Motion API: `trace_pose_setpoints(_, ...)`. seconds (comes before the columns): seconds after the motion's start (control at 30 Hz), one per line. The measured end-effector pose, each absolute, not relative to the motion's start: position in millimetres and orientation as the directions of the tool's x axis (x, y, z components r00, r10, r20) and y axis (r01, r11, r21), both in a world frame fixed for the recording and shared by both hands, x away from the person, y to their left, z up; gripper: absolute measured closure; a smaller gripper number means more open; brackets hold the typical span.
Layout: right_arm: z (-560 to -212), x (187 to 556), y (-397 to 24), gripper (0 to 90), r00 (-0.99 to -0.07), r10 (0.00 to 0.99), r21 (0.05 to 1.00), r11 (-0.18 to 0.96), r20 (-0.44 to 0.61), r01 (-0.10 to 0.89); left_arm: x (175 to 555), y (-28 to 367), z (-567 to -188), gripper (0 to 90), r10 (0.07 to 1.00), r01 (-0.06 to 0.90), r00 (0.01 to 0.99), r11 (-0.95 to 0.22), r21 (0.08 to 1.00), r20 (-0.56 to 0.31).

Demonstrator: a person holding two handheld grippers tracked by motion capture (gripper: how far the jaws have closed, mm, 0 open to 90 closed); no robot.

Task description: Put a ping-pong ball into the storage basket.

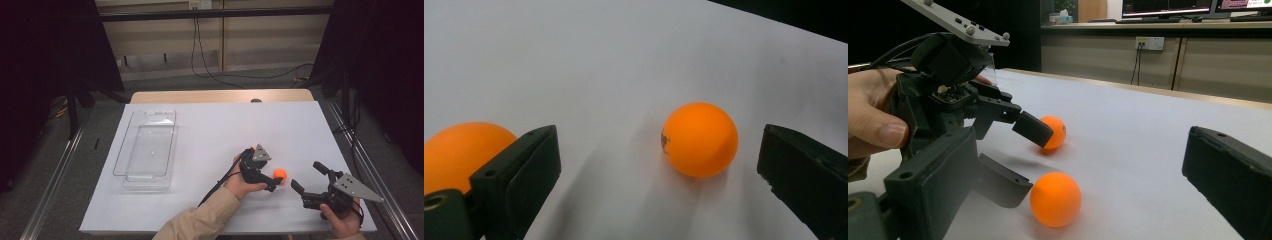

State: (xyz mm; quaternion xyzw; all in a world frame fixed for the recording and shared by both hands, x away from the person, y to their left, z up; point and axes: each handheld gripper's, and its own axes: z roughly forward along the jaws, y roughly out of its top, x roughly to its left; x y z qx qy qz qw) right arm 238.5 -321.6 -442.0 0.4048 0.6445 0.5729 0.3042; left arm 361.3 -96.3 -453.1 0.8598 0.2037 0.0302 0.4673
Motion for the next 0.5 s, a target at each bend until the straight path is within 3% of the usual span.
trace_pose_setpoints(0.5, -441.9, 238.2, -322.3, 1.4, -0.486, 0.871, 0.985, 0.013, 0.074, 0.173, 360.3, -102.5, -453.3, 6.9, 0.364, 0.304, 0.923, -0.488, 0.818, -0.126)
